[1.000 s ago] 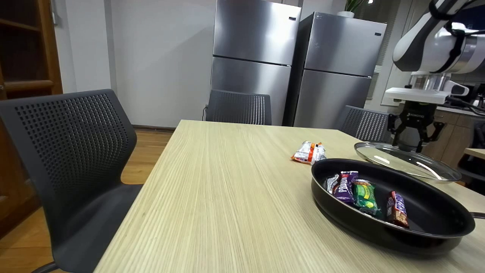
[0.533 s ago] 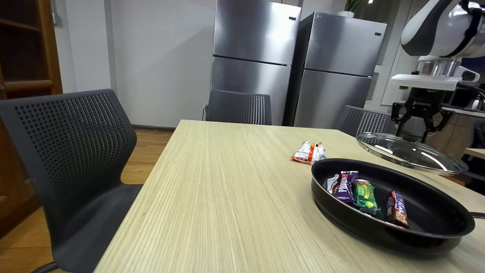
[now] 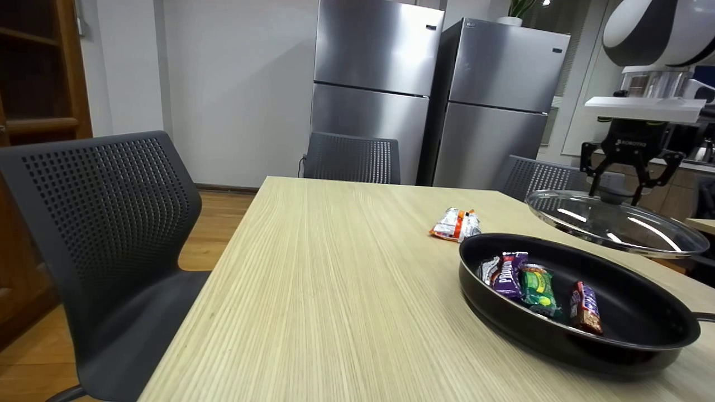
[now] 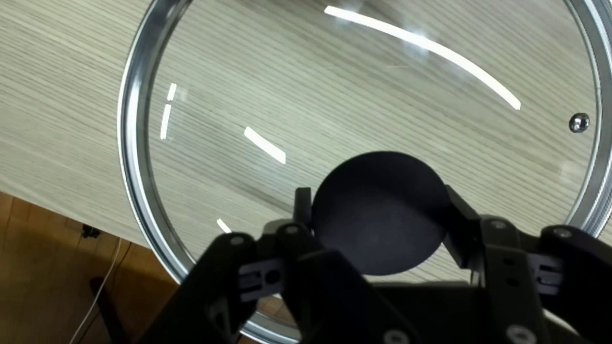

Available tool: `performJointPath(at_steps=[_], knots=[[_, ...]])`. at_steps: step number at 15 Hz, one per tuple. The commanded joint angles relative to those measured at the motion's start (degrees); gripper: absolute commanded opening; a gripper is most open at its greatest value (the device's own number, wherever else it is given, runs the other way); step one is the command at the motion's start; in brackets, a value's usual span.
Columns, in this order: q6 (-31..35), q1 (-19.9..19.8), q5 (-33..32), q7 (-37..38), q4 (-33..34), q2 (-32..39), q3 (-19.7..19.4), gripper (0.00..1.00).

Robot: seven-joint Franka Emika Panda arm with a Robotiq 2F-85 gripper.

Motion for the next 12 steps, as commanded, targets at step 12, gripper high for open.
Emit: performJointPath(at_steps=[12], knots=[[6.97, 7.57, -14.37, 8.62, -22.44, -18.01, 2.12, 0.39]])
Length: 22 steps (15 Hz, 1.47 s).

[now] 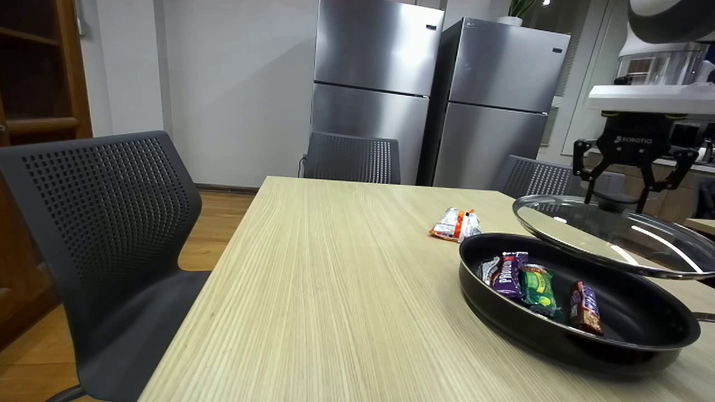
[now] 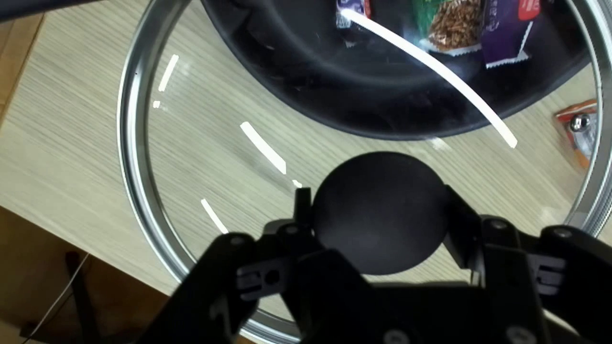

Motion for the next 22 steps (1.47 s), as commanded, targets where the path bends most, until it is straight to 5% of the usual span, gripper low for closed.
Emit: performJointPath(at_steps=[1, 12, 22], knots=[[1.01, 0.94, -4.30, 4.44, -5.18, -6.10, 1.90, 0.39], [0.99, 2.28, -6.19, 9.19, -10.02, -8.00, 9.73, 0.39], [1.65, 2.48, -5.62, 9.28, -9.65, -5.53, 11.80, 0.39]])
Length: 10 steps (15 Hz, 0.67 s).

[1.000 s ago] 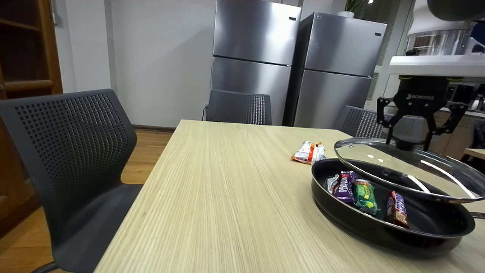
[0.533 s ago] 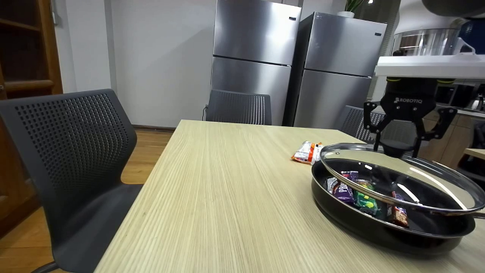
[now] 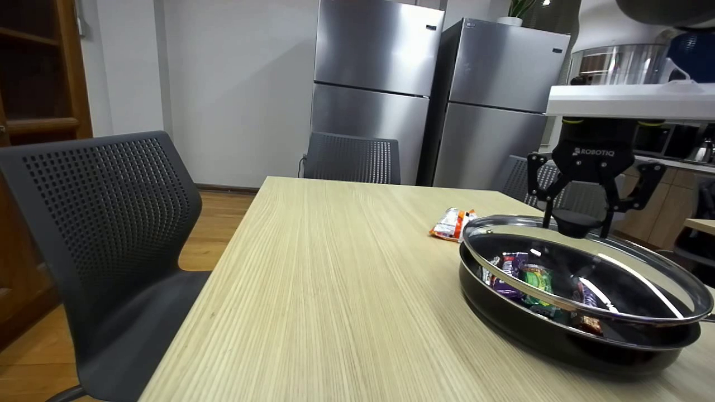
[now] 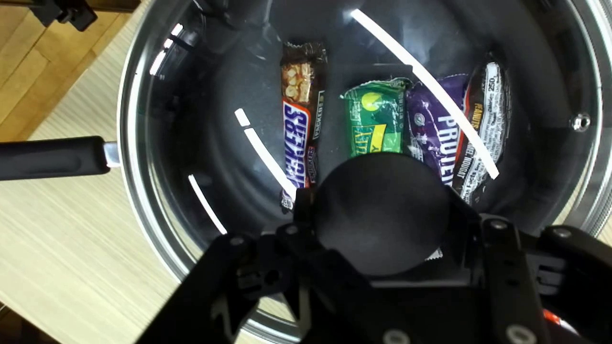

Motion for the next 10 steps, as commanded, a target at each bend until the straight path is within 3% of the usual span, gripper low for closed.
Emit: performJointPath(at_steps=[1, 10], knots=[[0.19, -0.06, -0.51, 1.40, -0.23, -0.89, 0.59, 0.39], [0.93, 0.30, 0.20, 1.11, 0.75, 1.80, 0.17, 0.39]])
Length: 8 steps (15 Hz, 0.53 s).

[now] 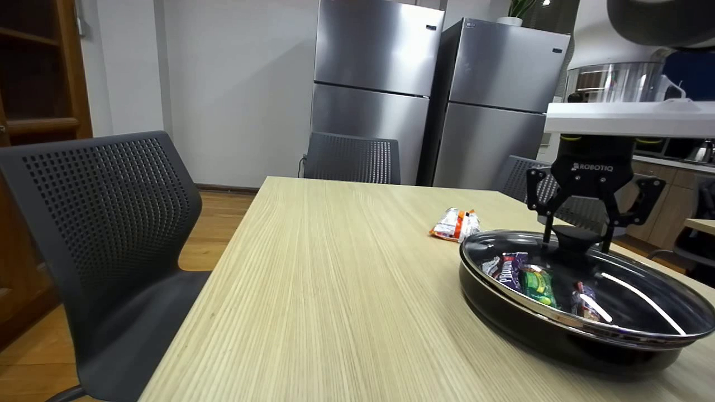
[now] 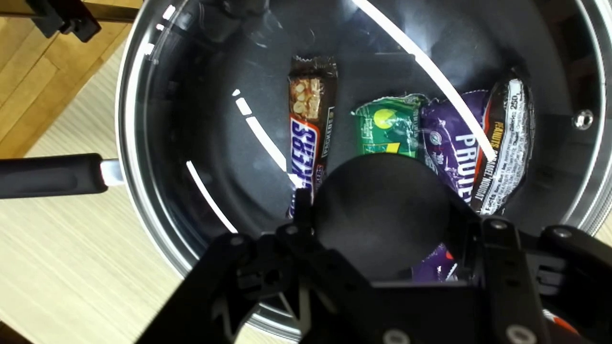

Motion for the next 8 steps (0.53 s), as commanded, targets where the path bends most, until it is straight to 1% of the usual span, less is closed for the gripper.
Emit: performJointPath(at_steps=[1, 8], knots=[[0.30, 0.29, 0.28, 1.03, 0.81, -0.44, 0.11, 0.39], [1.77, 0.39, 0.49, 1.34, 1.09, -0.26, -0.39, 0.39]])
